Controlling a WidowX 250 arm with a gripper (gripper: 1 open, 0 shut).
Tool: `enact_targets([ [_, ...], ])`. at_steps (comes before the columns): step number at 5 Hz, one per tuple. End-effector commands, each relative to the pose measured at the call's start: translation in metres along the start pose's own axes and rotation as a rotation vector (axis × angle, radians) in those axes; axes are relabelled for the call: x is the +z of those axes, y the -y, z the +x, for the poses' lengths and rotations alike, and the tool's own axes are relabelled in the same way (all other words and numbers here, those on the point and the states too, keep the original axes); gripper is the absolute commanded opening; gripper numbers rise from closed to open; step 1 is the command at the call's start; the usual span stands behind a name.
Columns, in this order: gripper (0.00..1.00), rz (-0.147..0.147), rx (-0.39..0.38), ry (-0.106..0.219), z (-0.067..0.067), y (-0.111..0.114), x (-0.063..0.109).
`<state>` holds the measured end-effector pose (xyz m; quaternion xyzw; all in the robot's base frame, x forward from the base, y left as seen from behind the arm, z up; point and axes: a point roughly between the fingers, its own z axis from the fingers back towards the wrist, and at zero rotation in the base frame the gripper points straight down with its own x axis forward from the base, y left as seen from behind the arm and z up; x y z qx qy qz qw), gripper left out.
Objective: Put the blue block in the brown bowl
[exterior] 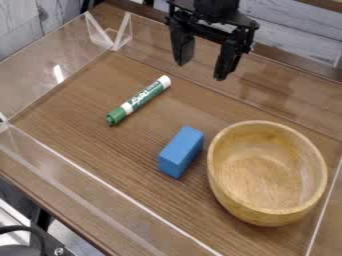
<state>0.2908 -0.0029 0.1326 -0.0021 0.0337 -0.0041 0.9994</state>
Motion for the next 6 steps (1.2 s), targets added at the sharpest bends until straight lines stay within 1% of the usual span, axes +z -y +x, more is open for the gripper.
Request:
enact_targets([
  [1,1.0,-0.004,-0.003,-0.001,-0.01,0.002,-0.006],
  [2,1.0,-0.012,-0.014,0.017,-0.029,0.006,-0.015],
  [3,1.0,-0.016,-0.027,0.03,-0.037,0.005,-0.024],
  [6,1.0,-0.021,-0.051,0.004,-0.043,0.007,-0.044],
])
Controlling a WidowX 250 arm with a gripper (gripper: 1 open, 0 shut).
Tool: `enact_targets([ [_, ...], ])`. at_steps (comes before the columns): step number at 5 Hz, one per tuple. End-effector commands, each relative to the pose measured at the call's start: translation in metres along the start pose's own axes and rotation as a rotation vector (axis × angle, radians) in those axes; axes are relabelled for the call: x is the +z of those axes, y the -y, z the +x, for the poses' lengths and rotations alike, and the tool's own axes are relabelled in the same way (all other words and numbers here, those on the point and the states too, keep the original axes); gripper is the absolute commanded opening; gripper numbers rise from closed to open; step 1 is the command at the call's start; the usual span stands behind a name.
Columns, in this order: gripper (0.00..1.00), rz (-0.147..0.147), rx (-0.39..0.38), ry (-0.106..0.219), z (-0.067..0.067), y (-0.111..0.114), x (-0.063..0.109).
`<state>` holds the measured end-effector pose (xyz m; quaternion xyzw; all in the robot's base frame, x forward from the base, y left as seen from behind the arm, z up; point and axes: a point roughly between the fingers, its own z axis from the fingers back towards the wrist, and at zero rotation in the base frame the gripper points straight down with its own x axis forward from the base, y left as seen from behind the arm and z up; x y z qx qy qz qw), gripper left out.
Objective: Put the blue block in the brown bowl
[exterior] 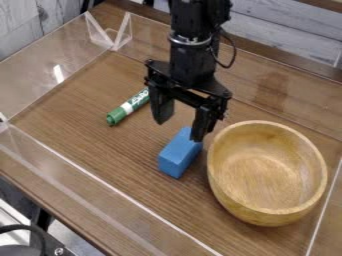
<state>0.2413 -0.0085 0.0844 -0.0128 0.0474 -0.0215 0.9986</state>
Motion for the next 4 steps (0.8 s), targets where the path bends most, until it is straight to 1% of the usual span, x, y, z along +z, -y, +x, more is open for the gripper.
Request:
enact_targets([
  [1,1.0,-0.002,-0.027,0.023,0.002,0.002,0.001],
  [4,1.0,-0.013,-0.054,0.014,0.001,0.001,-0.024],
])
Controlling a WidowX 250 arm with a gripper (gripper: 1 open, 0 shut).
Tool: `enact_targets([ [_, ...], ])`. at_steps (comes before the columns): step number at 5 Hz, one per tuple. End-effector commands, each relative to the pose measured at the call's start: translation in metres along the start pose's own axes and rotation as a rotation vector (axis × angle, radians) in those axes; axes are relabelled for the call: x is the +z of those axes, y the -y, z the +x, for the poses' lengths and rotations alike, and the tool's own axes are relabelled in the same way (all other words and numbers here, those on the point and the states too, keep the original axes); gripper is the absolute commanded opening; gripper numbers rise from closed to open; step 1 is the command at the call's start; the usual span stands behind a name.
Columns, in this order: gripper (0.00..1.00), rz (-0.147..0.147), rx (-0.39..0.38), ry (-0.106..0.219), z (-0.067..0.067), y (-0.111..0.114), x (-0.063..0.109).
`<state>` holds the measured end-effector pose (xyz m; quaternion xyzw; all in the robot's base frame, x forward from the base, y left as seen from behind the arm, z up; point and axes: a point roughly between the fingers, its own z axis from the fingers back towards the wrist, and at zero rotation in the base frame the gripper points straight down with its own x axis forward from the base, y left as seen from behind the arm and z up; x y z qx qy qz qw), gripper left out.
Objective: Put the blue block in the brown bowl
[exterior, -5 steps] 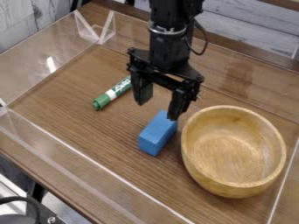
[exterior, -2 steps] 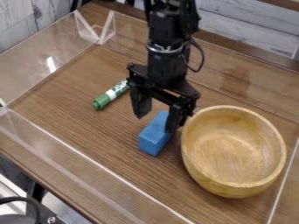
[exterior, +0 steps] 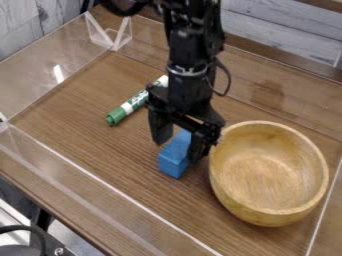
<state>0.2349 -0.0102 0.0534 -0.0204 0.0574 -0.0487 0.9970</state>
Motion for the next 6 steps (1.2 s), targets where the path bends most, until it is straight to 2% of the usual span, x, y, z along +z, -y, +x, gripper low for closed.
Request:
enact_targets([
  [1,1.0,-0.003,-0.011,0.036,0.005,-0.001,0.001],
  [5,1.0,-0.012,-0.044,0.039,0.008,-0.003,-0.014],
  [6,0.0,-0.012,-0.053,0.04,0.01,-0.004,-0.016],
])
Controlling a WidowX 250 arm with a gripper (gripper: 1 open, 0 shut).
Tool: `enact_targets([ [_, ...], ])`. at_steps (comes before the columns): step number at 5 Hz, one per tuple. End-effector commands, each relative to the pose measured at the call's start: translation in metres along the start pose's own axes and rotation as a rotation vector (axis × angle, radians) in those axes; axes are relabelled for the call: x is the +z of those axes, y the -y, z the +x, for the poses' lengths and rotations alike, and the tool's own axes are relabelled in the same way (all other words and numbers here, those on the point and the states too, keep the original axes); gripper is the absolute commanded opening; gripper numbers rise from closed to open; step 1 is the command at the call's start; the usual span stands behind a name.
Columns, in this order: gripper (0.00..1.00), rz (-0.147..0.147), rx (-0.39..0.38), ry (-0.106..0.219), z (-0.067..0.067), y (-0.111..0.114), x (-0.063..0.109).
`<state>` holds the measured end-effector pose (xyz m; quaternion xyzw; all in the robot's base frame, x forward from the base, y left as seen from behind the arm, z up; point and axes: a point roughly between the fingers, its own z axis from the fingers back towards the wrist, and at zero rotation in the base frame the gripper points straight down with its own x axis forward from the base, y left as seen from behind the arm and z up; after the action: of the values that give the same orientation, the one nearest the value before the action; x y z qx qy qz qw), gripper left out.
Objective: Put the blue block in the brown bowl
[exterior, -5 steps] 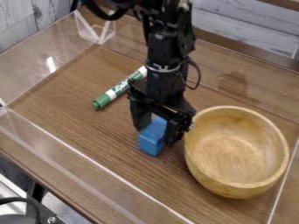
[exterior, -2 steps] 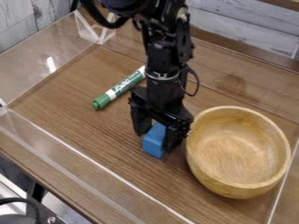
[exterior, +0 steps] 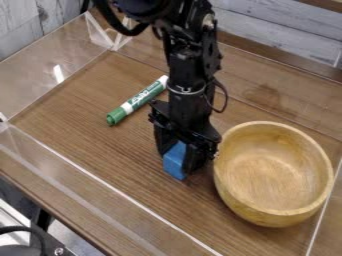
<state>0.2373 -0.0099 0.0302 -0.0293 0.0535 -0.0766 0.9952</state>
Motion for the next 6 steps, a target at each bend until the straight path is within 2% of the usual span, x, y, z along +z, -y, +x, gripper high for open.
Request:
enact_targets([
  [1,0.0,0.012,0.001,0.025,0.005,-0.004,0.011],
  [4,0.0,0.026,0.008,0.005,0.006,-0.01,0.02],
  [6,0.0,0.044,0.005,-0.008,0.001,-0.013,0.038],
])
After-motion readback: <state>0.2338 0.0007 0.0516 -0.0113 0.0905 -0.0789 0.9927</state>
